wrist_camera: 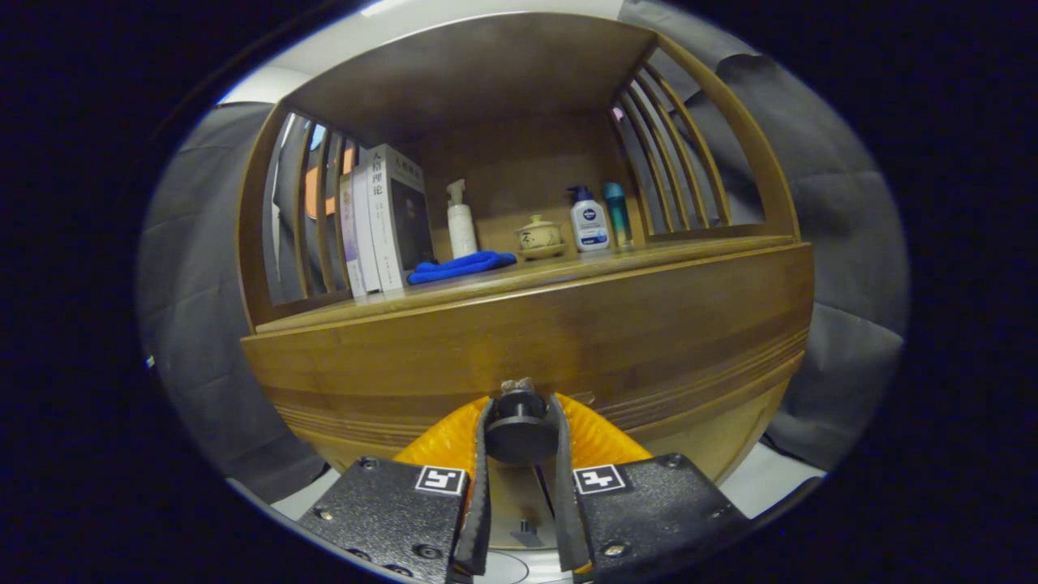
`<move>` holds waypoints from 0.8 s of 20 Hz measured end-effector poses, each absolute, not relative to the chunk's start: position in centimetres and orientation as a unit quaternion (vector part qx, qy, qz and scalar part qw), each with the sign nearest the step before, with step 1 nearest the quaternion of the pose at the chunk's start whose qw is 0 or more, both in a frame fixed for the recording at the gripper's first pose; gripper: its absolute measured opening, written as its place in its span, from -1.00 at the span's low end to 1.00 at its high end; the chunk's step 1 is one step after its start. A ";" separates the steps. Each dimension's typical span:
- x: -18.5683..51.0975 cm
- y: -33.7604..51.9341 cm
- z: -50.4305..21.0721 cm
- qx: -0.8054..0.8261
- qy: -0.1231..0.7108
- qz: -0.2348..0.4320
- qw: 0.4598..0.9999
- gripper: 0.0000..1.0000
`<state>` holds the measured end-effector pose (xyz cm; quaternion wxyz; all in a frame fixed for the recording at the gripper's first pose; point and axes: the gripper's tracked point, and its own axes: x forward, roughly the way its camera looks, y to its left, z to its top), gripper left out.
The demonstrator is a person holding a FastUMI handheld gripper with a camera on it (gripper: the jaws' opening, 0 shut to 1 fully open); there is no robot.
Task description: Pull open the drawer, take out the items inside it, and place them on the countertop above the cabinet.
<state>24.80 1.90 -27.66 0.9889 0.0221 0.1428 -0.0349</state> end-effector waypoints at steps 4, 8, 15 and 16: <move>24.6 2.0 -27.7 0.020 0.143 -0.027 0.989 -0.29; 24.4 2.0 -27.6 0.019 0.147 -0.025 0.989 -0.29; 24.0 2.0 -27.8 0.016 0.149 -0.024 0.988 -0.29; 23.8 2.1 -27.8 0.014 0.150 -0.023 0.988 -0.29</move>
